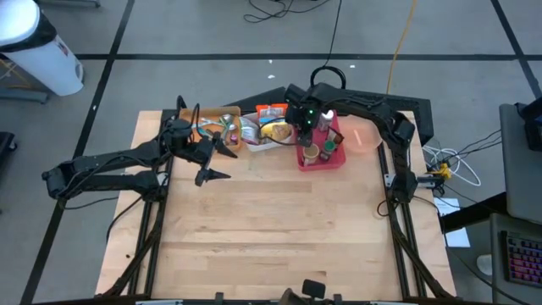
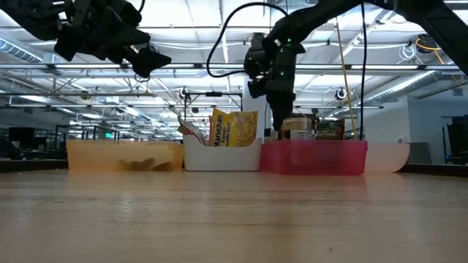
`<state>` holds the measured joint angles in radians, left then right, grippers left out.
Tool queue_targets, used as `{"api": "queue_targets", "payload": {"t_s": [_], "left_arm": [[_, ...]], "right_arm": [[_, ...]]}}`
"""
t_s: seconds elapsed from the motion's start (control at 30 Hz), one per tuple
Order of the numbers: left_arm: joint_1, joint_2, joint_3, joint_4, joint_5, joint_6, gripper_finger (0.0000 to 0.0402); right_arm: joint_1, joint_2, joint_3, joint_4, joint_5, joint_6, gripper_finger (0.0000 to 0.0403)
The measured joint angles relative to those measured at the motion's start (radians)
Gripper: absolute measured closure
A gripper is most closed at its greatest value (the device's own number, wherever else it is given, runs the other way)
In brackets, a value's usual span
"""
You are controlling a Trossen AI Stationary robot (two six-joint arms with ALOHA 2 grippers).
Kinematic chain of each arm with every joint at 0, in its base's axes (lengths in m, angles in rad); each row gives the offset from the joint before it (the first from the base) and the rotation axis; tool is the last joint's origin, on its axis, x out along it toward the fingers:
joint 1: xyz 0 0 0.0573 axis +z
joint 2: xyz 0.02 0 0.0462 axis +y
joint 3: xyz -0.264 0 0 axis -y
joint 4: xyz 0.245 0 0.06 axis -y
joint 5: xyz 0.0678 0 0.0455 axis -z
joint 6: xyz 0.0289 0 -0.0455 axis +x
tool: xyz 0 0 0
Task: Pick & Place Food Item
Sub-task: Put the brown seasoning bottle into the pink bin
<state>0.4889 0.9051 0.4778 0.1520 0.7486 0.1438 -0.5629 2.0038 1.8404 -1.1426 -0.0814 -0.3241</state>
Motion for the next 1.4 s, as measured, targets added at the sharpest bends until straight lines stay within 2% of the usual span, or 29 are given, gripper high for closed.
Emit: {"api": "queue_targets", "payload": {"t_s": [0.43, 0.77, 1.4], "left_arm": [[0.000, 0.000, 0.000, -0.009, 0.000, -0.019, 0.0046], [0.000, 0.000, 0.000, -0.030, 0.000, -0.018, 0.0046], [0.000, 0.000, 0.000, -0.030, -0.001, -0.018, 0.0046]], "right_arm": [[-0.006, 0.008, -0.016, 0.025, -0.002, 0.191, 0.0235], [-0.006, 0.008, -0.141, 0.121, -0.002, 0.221, 0.0235], [-0.013, 0.033, -0.154, 0.181, 0.051, 0.247, 0.0235]]}}
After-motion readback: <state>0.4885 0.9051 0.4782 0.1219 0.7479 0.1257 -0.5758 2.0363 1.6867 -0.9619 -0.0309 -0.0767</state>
